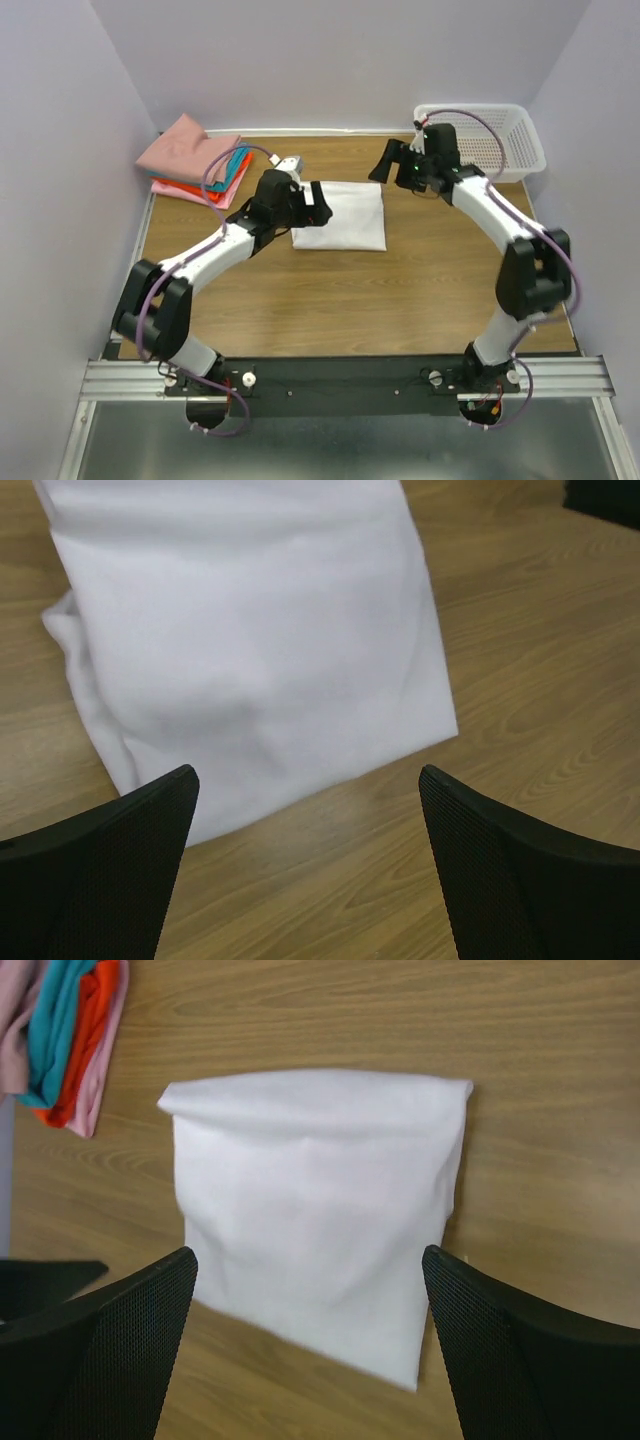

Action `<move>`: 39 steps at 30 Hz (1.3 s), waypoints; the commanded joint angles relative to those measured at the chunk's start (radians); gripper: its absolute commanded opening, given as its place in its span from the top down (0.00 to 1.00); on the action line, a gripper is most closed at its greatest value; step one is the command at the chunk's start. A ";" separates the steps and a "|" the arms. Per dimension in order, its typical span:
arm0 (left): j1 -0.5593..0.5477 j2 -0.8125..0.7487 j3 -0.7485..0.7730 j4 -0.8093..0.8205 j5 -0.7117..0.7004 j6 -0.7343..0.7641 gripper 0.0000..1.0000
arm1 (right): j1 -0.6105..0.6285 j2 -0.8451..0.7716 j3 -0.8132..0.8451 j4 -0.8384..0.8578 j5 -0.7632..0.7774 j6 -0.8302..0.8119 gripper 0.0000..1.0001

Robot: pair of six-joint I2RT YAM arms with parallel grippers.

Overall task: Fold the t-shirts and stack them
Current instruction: Fold the tshirt, then neatly place the folded tshirt to the corner

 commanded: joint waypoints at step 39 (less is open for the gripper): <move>0.058 0.466 0.267 -0.113 -0.176 0.054 0.30 | 0.006 -0.993 -0.795 -0.049 0.331 0.085 0.00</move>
